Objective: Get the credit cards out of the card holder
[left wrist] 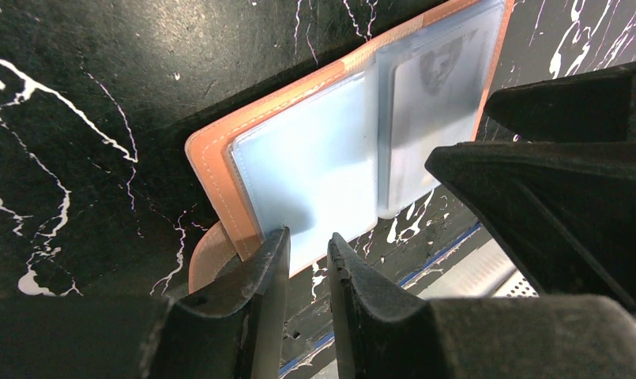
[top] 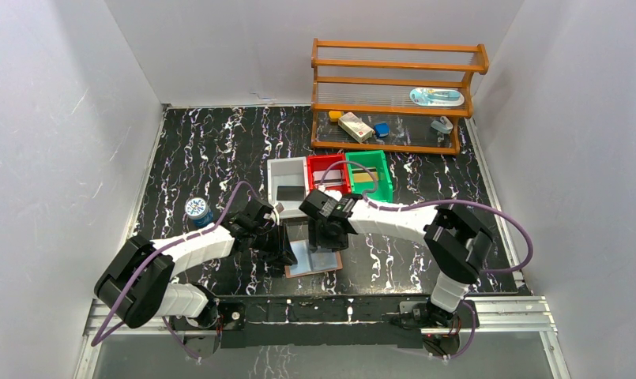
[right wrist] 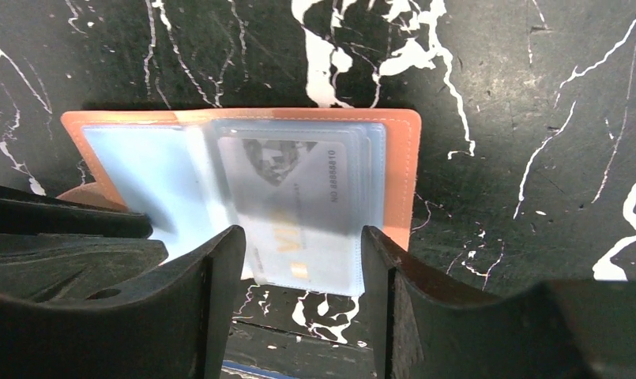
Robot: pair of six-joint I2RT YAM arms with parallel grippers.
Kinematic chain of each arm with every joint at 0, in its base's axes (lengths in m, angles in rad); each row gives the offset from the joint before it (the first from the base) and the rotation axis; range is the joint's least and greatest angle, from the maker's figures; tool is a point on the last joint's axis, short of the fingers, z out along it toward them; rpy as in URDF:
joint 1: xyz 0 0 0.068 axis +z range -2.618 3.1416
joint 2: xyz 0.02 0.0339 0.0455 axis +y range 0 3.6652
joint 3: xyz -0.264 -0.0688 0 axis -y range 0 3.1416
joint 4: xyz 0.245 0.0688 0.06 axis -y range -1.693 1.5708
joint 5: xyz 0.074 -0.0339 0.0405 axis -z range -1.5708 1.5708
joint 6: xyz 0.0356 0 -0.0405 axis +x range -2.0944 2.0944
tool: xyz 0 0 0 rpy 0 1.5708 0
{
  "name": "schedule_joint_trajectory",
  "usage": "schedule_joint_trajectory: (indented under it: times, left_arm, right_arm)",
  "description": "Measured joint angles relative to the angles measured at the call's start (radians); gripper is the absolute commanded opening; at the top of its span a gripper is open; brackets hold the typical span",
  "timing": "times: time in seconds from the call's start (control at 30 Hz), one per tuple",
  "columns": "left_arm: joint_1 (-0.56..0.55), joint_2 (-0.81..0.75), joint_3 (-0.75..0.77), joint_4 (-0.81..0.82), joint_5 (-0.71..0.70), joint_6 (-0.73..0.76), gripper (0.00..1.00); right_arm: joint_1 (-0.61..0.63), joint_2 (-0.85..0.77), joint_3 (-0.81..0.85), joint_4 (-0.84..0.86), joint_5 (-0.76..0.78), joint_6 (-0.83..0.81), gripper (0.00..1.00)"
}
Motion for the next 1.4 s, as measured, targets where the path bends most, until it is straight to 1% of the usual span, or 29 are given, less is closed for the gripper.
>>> schedule_joint_trajectory:
  times: [0.27,0.53,0.73,0.97,1.03,1.4]
  left_arm:
    - [0.000,0.000,0.000,0.000,0.000,0.000,0.24]
    - [0.000,0.000,0.000,0.000,0.000,0.000,0.24]
    - [0.000,0.000,0.000,0.000,0.000,0.000,0.24]
    - [0.000,0.000,0.000,0.000,0.000,0.000,0.24]
    - [0.000,0.000,0.000,0.000,0.000,0.000,0.24]
    - [0.000,0.007,0.004,-0.001,0.006,0.000,0.24]
  right_arm:
    - [0.050,0.051,0.116,-0.084,0.083,-0.012,0.68]
    - [0.059,0.058,0.111,-0.092,0.094,-0.008,0.71]
    - [0.059,0.060,0.071,-0.069,0.077,0.000,0.71]
    - [0.056,0.065,0.063,-0.063,0.068,0.002,0.64]
    - [0.056,0.065,0.063,-0.068,0.075,0.002,0.64]
    - [0.084,0.065,0.133,-0.139,0.124,0.011,0.67]
